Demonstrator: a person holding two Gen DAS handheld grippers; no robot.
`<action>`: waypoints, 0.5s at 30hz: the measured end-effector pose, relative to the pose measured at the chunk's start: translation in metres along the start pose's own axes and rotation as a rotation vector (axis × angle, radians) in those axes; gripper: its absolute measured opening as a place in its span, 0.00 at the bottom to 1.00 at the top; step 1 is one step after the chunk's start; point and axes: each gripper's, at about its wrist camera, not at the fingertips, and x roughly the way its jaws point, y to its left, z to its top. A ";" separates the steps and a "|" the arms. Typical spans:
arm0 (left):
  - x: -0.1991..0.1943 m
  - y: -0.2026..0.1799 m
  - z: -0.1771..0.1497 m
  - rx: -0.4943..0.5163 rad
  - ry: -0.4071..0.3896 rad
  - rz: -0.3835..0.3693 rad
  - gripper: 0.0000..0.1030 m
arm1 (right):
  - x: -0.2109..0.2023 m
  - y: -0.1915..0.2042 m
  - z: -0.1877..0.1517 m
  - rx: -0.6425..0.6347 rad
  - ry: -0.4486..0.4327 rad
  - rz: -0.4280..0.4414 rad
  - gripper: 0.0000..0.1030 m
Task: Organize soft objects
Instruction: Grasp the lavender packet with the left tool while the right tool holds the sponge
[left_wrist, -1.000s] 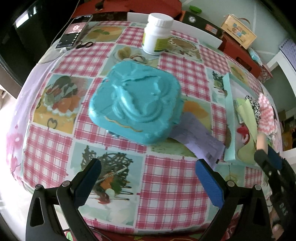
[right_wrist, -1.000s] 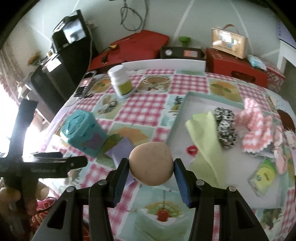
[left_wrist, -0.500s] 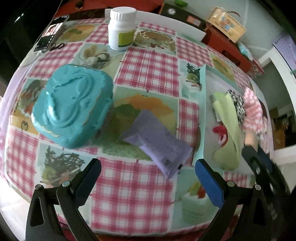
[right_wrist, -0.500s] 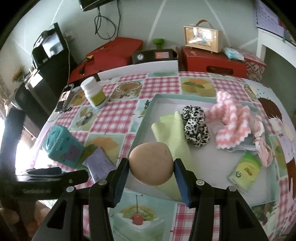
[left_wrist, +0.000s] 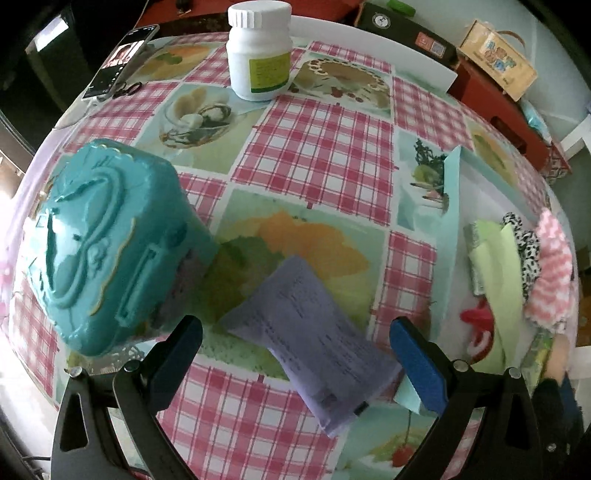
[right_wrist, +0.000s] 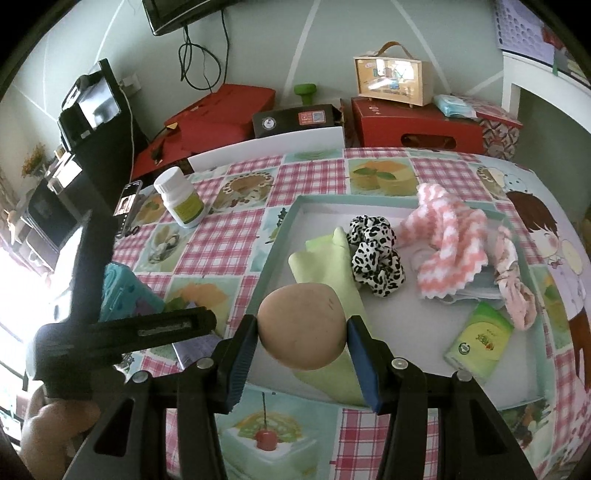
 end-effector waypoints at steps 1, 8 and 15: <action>0.002 -0.001 0.000 0.004 0.002 0.007 0.98 | 0.000 0.000 0.000 0.000 -0.001 0.001 0.51; 0.020 -0.003 -0.009 0.036 0.033 0.026 0.93 | -0.001 -0.001 0.000 0.008 -0.005 0.003 0.51; 0.016 0.005 -0.017 0.072 0.007 0.040 0.80 | -0.001 -0.002 0.000 0.011 -0.003 0.003 0.51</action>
